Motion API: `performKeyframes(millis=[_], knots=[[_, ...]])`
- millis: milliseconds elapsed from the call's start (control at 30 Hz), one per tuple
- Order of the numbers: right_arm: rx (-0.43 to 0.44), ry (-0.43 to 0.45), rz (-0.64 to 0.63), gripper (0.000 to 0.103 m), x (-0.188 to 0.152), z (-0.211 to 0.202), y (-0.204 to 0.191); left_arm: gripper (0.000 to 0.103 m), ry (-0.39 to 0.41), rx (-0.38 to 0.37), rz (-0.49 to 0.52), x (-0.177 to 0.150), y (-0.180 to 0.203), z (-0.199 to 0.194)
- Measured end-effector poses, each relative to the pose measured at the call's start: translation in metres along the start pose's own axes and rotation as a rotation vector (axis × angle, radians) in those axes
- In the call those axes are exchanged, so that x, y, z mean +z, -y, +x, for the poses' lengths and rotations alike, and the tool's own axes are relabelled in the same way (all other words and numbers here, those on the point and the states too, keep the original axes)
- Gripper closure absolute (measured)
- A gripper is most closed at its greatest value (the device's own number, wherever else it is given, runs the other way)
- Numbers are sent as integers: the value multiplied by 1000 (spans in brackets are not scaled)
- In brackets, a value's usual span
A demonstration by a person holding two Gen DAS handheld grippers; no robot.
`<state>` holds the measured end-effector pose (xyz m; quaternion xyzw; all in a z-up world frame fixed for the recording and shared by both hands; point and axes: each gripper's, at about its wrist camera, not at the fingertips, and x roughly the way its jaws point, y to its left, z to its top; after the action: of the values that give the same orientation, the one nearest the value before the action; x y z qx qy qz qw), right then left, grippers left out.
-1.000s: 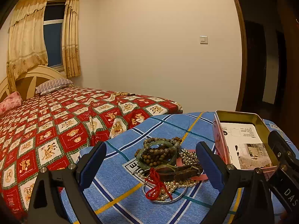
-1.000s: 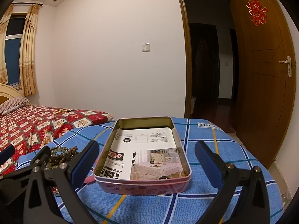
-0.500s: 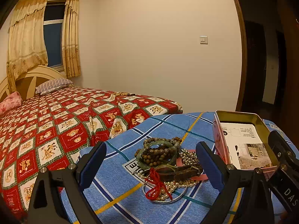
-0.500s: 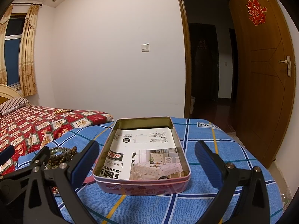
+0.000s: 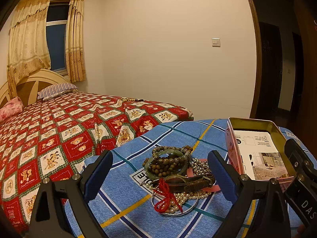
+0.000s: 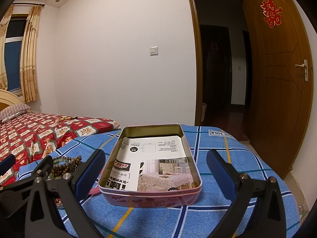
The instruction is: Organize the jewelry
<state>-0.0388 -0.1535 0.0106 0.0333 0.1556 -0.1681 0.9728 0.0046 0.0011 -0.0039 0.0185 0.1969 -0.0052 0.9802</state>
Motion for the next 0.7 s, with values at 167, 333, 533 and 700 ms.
performKeyframes(millis=[167, 333, 533, 700], knots=[[0, 1, 0, 0, 0, 0, 0, 7, 0, 0, 0, 0, 0, 0], [-1, 1, 0, 0, 0, 0, 0, 7, 0, 0, 0, 0, 0, 0], [-3, 2, 2, 0, 0, 0, 1, 7, -1, -1, 0, 0, 0, 0], [-2, 2, 2, 0, 0, -1, 1, 7, -6, -12, 1, -1, 1, 1]])
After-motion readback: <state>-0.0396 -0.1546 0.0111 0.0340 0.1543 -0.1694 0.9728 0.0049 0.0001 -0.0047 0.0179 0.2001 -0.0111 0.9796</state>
